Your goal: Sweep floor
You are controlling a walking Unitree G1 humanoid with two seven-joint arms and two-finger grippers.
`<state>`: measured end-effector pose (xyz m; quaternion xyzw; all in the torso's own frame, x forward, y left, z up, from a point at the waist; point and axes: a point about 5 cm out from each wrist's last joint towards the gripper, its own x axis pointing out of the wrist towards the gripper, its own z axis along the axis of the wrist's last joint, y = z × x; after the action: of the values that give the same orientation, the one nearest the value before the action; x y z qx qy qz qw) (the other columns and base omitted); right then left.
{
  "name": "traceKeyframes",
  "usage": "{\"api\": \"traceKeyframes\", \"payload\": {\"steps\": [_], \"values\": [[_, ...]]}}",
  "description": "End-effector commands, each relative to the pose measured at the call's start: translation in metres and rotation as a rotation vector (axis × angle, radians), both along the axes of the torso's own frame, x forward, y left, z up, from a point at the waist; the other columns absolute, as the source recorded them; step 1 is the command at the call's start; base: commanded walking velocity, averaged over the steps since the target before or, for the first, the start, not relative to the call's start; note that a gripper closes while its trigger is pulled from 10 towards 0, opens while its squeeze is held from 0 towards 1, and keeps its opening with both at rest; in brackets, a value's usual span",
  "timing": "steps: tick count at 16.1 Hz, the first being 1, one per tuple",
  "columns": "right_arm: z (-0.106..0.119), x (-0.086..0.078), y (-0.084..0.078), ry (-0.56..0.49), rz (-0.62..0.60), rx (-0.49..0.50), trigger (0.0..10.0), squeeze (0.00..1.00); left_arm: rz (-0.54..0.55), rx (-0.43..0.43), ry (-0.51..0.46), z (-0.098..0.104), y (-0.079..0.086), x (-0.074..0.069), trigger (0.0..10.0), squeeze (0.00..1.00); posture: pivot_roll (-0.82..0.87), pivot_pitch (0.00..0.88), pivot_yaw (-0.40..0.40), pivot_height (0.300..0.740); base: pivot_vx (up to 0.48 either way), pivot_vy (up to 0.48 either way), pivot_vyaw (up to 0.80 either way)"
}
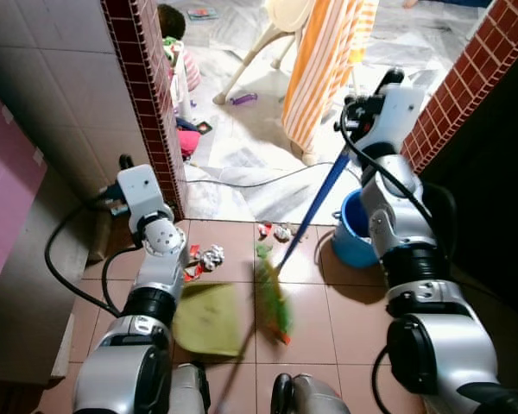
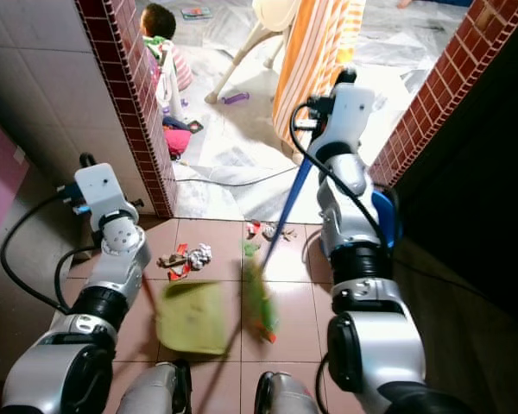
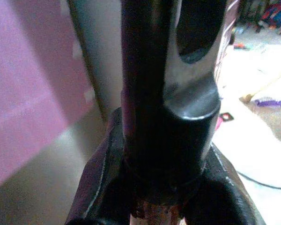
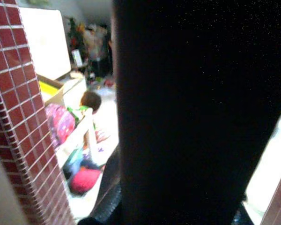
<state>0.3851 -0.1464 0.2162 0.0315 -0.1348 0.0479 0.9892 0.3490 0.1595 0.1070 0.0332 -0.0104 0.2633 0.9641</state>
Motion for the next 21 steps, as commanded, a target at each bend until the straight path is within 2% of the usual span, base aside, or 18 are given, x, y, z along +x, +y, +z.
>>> {"api": "traceKeyframes", "payload": {"steps": [1, 4, 5, 6, 8, 9, 11, 13, 16, 19, 20, 21], "values": [[0.006, -0.003, -0.001, -0.053, 0.001, -0.017, 10.0, 0.00, -0.028, 0.039, -0.012, -0.001, -0.006, -0.003, 10.0, 0.00, -0.02, 0.113, -0.063, 0.740, 0.000, 0.000, 0.00], [-0.009, -0.006, -0.002, -0.040, -0.017, -0.134, 10.0, 0.00, -0.034, 0.036, -0.007, -0.005, -0.008, -0.005, 10.0, 0.00, -0.02, 0.118, -0.063, 0.740, 0.000, 0.000, 0.00], [-0.021, -0.008, -0.004, -0.019, -0.042, -0.241, 10.0, 0.00, -0.088, 0.004, 0.000, -0.006, -0.013, -0.005, 10.0, 0.00, -0.02, 0.118, -0.063, 0.740, 0.000, 0.000, 0.00], [-0.033, -0.010, -0.007, 0.015, -0.062, -0.297, 10.0, 0.00, -0.138, -0.015, 0.003, -0.007, -0.018, -0.005, 10.0, 0.00, -0.02, 0.124, -0.064, 0.740, 0.000, 0.000, 0.00], [-0.048, -0.015, -0.010, 0.052, -0.081, -0.320, 10.0, 0.00, -0.172, -0.001, 0.024, -0.012, -0.022, -0.007, 10.0, 0.00, -0.01, 0.136, -0.063, 0.740, 0.000, 0.000, 0.00], [-0.054, -0.017, -0.011, 0.065, -0.084, -0.316, 10.0, 0.00, -0.182, 0.004, 0.037, -0.015, -0.022, -0.009, 10.0, 0.00, -0.01, 0.144, -0.060, 0.740, 0.000, 0.000, 0.00], [-0.085, -0.029, -0.015, 0.144, -0.115, -0.281, 10.0, 0.00, -0.221, 0.022, 0.098, -0.030, -0.021, -0.015, 10.0, 0.00, -0.01, 0.156, -0.050, 0.740, 0.000, 0.000, 0.00], [-0.097, -0.034, -0.013, 0.175, -0.141, -0.208, 10.0, 0.00, -0.234, -0.026, 0.143, -0.041, -0.020, -0.021, 10.0, 0.00, -0.01, 0.171, -0.030, 0.740, 0.000, 0.000, 0.00], [-0.098, -0.033, 0.007, 0.165, -0.134, -0.181, 10.0, 0.00, -0.294, -0.172, 0.200, -0.054, -0.033, -0.024, 10.0, 0.00, 0.00, 0.184, -0.021, 0.740, 0.000, 0.000, 0.00], [-0.095, -0.033, 0.016, 0.159, -0.128, -0.162, 10.0, 0.00, -0.320, -0.256, 0.223, -0.057, -0.044, -0.024, 10.0, 0.00, -0.01, 0.187, -0.023, 0.740, 0.000, 0.000, 0.00], [-0.093, -0.030, 0.019, 0.176, -0.135, -0.105, 10.0, 0.00, -0.374, -0.274, 0.234, -0.057, -0.057, -0.023, 10.0, 0.00, -0.01, 0.187, -0.023, 0.740, 0.000, 0.000, 0.00], [-0.092, -0.028, 0.020, 0.195, -0.141, -0.051, 10.0, 0.00, -0.386, -0.276, 0.237, -0.057, -0.061, -0.023, 10.0, 0.00, -0.01, 0.187, -0.024, 0.740, 0.000, 0.000, 0.00]]}}
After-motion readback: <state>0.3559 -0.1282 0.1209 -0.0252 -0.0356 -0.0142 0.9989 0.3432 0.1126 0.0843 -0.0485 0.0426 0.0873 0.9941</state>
